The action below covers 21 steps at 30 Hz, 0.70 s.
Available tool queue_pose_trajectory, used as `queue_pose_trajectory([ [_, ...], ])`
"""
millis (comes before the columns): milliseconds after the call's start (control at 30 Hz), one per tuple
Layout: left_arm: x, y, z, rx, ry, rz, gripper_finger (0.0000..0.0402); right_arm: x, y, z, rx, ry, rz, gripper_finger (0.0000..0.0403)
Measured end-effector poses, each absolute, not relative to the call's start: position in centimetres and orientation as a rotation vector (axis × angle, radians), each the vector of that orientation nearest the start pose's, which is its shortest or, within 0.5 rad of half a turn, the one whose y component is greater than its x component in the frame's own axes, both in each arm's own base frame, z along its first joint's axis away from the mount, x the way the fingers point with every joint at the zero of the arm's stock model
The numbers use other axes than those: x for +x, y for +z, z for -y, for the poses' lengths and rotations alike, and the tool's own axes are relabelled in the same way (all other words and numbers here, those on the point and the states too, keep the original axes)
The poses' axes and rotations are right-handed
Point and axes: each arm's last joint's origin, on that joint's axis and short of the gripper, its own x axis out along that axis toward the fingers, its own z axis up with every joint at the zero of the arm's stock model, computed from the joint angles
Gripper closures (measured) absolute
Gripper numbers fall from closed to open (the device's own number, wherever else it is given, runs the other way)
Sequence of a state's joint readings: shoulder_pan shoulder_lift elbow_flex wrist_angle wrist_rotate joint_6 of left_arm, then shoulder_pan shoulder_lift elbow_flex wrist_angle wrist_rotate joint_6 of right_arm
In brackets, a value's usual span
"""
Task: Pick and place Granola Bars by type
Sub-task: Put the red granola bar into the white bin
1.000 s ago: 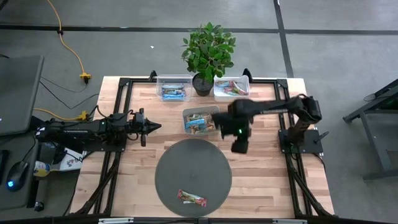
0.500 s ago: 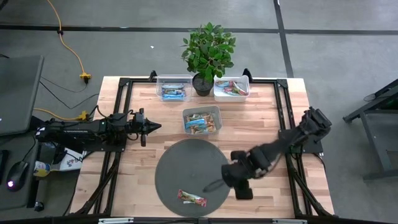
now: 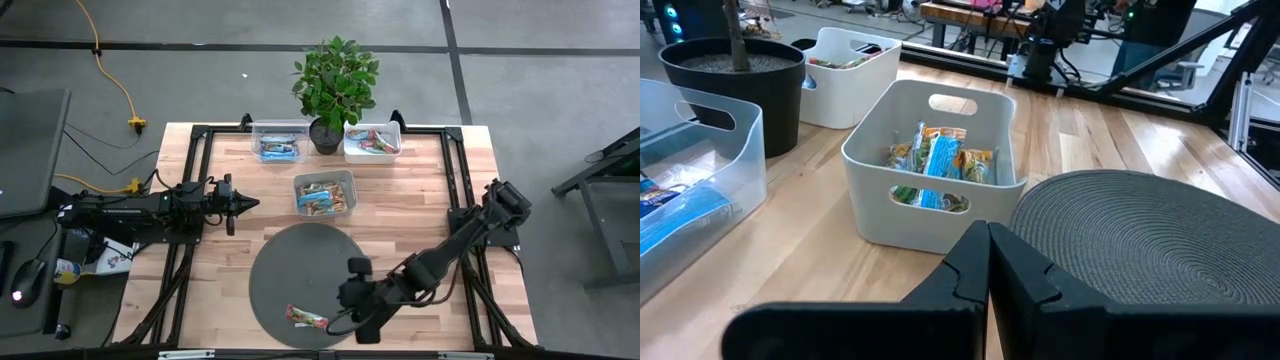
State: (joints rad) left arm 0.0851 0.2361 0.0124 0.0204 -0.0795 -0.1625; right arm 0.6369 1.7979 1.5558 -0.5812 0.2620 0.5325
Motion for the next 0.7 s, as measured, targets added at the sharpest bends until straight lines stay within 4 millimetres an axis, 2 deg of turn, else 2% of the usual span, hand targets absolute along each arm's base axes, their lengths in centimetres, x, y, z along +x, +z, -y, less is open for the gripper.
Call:
queue_pose_trajectory([
  [167, 11.0, 15.0, -1.2, -0.162, 0.181, -0.189, 0.0401, 34.3, 27.3, -24.7, 0.134, 0.236, -0.729, 0.0268],
  [433, 11.0, 15.0, -1.2, -0.162, 0.181, -0.19, 0.0401, 35.9, 23.9, -26.6, 0.117, 0.305, -0.712, 0.0262],
  [700, 11.0, 15.0, -1.2, -0.162, 0.181, -0.19, 0.0401, 37.6, 19.5, -27.8, 0.117, 0.348, -0.736, 0.0197],
])
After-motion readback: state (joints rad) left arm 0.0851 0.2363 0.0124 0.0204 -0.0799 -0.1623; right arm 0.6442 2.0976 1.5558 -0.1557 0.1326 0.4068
